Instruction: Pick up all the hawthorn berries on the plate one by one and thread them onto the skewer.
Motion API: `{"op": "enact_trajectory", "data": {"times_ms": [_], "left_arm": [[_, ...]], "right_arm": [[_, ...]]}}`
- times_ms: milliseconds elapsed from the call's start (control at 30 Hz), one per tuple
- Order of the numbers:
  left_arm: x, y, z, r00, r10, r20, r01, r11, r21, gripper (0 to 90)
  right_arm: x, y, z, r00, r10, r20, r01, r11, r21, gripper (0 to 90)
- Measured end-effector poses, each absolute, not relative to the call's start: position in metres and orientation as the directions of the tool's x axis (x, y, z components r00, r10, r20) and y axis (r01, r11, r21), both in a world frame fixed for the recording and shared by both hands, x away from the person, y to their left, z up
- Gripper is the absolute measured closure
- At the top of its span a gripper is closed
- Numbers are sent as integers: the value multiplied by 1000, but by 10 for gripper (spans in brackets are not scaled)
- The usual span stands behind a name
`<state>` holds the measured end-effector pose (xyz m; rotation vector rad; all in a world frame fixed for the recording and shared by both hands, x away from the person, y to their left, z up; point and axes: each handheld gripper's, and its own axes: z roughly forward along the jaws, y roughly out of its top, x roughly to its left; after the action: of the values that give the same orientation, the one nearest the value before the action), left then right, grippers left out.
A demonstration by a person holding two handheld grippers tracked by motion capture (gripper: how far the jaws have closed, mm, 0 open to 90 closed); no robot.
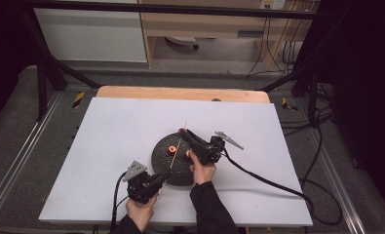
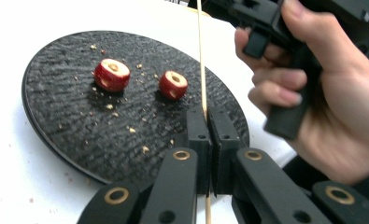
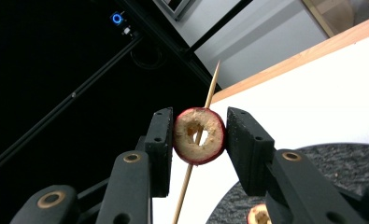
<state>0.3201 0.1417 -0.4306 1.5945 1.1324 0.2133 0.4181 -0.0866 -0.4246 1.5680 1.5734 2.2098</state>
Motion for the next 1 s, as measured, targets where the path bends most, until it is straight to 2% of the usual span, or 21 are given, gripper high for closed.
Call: {"op": "enact_trajectory", "data": {"times_ms": [367, 1000], "left_arm": [[338, 143, -424, 566, 753, -335, 505, 4, 863, 882], [343, 147, -421, 630, 739, -237, 464, -114, 878, 881]], "right_arm": [[405, -82, -430, -523, 509, 684, 523, -442, 729, 628], [382, -76, -439, -565, 520, 641, 569, -317, 759, 619]]}}
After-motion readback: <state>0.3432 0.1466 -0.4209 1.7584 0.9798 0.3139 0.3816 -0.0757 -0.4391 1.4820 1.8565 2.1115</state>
